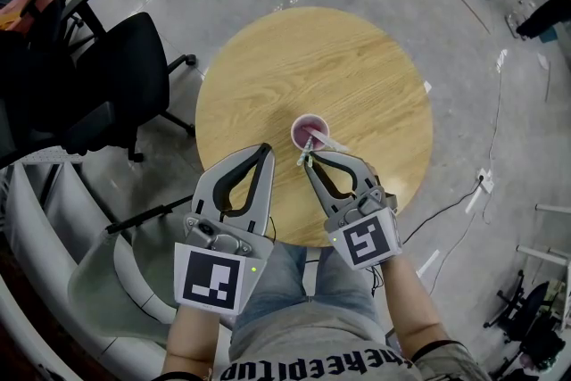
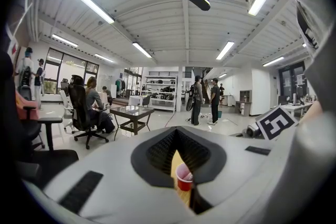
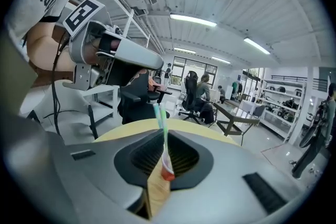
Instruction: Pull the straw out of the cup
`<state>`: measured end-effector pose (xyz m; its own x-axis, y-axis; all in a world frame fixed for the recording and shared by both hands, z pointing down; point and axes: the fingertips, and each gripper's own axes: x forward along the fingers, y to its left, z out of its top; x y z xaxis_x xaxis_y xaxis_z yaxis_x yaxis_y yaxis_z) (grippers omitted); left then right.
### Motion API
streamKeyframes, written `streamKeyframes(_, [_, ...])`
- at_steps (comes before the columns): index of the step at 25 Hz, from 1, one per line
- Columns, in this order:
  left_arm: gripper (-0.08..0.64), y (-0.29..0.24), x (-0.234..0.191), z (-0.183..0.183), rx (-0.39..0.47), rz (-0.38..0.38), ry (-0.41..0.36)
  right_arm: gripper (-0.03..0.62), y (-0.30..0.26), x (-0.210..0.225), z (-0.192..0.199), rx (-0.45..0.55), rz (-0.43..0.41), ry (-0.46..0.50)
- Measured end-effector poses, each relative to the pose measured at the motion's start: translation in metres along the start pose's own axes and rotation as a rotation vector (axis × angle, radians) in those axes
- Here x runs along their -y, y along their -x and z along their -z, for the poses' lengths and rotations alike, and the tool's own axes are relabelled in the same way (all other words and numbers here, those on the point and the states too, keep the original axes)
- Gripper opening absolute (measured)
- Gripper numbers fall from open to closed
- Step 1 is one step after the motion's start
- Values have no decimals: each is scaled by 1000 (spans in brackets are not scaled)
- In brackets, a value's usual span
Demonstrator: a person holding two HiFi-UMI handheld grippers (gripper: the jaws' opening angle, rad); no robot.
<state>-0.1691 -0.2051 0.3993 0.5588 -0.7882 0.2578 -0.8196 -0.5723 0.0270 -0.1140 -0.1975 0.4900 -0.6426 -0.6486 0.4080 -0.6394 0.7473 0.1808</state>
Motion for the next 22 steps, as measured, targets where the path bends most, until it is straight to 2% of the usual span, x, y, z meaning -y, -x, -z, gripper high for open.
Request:
streamKeyframes(12, [21, 6, -2, -3, 7, -21, 9, 48, 4, -1, -21, 61, 5, 49])
streamKeyframes(22, [21, 12, -3, -15, 38, -41, 6, 46, 18, 4, -49, 102, -1, 19])
